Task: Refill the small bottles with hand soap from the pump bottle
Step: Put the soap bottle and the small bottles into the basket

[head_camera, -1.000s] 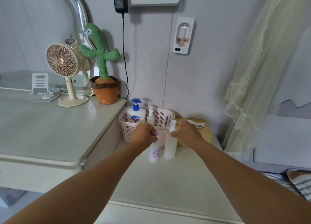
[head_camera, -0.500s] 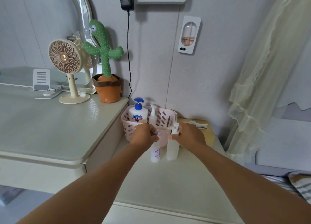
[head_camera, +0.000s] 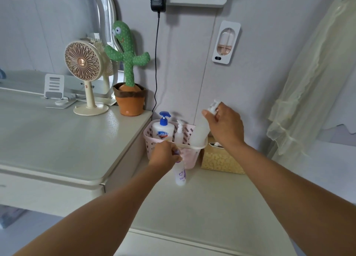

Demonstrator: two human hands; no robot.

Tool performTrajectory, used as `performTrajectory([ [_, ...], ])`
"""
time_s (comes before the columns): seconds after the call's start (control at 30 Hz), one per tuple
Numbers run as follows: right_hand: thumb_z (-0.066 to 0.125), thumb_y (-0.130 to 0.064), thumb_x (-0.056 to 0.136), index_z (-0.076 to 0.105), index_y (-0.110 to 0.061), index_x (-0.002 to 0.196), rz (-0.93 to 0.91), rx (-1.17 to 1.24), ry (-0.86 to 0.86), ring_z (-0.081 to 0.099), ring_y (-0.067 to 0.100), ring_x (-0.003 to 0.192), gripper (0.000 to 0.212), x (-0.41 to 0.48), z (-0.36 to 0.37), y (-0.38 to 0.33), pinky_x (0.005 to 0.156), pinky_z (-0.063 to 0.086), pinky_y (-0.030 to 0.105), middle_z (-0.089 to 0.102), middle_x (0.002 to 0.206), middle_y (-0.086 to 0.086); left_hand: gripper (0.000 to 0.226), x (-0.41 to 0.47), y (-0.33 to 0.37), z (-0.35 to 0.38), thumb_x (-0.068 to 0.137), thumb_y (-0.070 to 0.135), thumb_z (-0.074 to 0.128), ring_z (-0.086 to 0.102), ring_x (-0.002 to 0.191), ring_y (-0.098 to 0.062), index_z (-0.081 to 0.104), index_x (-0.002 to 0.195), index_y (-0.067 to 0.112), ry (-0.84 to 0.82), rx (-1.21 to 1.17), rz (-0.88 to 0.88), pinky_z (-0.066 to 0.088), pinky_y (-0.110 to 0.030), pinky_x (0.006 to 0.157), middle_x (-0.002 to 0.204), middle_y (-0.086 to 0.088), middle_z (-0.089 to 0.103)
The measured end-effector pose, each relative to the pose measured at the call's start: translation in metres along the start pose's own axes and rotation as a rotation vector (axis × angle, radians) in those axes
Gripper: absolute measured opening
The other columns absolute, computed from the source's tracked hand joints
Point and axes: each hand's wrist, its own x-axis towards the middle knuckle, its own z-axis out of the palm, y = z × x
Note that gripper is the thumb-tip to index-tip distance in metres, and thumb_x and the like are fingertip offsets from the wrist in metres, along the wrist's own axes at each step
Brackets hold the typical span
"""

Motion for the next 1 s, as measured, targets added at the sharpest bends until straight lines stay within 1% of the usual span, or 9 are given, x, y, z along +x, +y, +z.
performTrajectory([
  [0.13,0.055,-0.049,0.089,0.061,-0.019,0.11,0.051,0.003,-0.054,0.061,0.023,0.092,0.037,0.005,0.013,0.011,0.07,0.045,0.031,0.067,0.101,0.0,0.014,-0.004,-0.004,-0.004,0.074,0.007,0.074,0.062,0.066,-0.01,0.063,0.071,0.015,0.012,-0.025,-0.014,0.047,-0.018,0.062,0.072,0.001,0.066],
  [0.2,0.056,-0.048,0.088,0.062,-0.019,0.108,0.068,0.018,-0.077,0.062,0.023,0.092,0.036,0.006,0.02,0.018,0.07,0.045,0.03,0.067,0.1,0.0,0.015,-0.004,-0.005,-0.006,0.074,0.008,0.074,0.061,0.064,-0.008,0.062,0.07,0.016,0.005,-0.022,-0.01,0.042,-0.014,0.058,0.07,0.003,0.065],
  [0.3,0.057,-0.046,0.088,0.063,-0.018,0.104,0.091,0.057,-0.113,0.061,0.024,0.092,0.032,0.01,0.026,0.02,0.07,0.044,0.03,0.067,0.098,0.001,0.011,-0.002,0.0,-0.014,0.076,0.011,0.074,0.06,0.063,-0.002,0.064,0.074,0.015,0.0,-0.032,0.032,0.042,-0.01,0.057,0.071,0.005,0.065],
  [0.43,0.058,-0.04,0.089,0.062,-0.018,0.102,0.11,0.061,-0.184,0.06,0.026,0.093,0.027,0.021,0.032,0.016,0.071,0.041,0.029,0.067,0.099,0.003,0.007,0.012,0.021,-0.04,0.076,0.012,0.074,0.055,0.058,0.003,0.067,0.076,0.013,0.052,-0.081,0.105,0.038,-0.003,0.051,0.067,0.007,0.064],
  [0.5,0.058,-0.039,0.088,0.062,-0.018,0.103,0.131,0.063,-0.203,0.06,0.027,0.093,0.026,0.024,0.033,0.015,0.071,0.041,0.029,0.067,0.1,0.005,0.006,0.02,0.033,-0.054,0.076,0.013,0.075,0.056,0.056,0.003,0.069,0.077,0.01,0.099,-0.134,0.132,0.04,-0.004,0.052,0.067,0.005,0.065],
  [0.63,0.058,-0.038,0.088,0.061,-0.018,0.099,0.143,0.078,-0.217,0.055,0.022,0.083,0.023,0.027,0.034,0.015,0.068,0.041,0.029,0.061,0.09,0.002,0.008,0.038,0.044,-0.071,0.077,0.011,0.075,0.067,0.065,-0.008,0.07,0.082,0.006,0.252,-0.339,0.121,0.057,-0.023,0.067,0.073,0.003,0.069],
  [0.77,0.058,-0.036,0.088,0.057,-0.022,0.089,0.126,0.076,-0.241,0.053,0.021,0.08,0.014,0.025,0.036,0.019,0.067,0.04,0.029,0.056,0.082,-0.003,0.007,0.05,0.041,-0.067,0.078,0.012,0.074,0.065,0.069,-0.004,0.068,0.08,0.013,0.423,-0.303,0.08,0.054,-0.019,0.067,0.08,0.007,0.068],
  [0.9,0.059,-0.039,0.087,0.06,-0.023,0.095,0.136,0.058,-0.277,0.055,0.022,0.082,0.017,0.022,0.04,0.026,0.07,0.045,0.031,0.057,0.084,-0.003,0.011,0.054,0.025,-0.049,0.074,0.007,0.071,0.063,0.066,-0.012,0.064,0.073,0.015,0.364,-0.188,0.078,0.05,-0.023,0.063,0.082,0.001,0.07],
  [1.0,0.061,-0.042,0.086,0.062,-0.023,0.097,0.169,0.053,-0.334,0.056,0.021,0.084,0.022,0.024,0.047,0.034,0.072,0.047,0.032,0.06,0.09,-0.002,0.013,0.058,0.015,-0.038,0.073,0.007,0.071,0.066,0.072,-0.016,0.063,0.071,0.017,0.331,-0.14,0.059,0.053,-0.028,0.068,0.085,0.001,0.07],
])
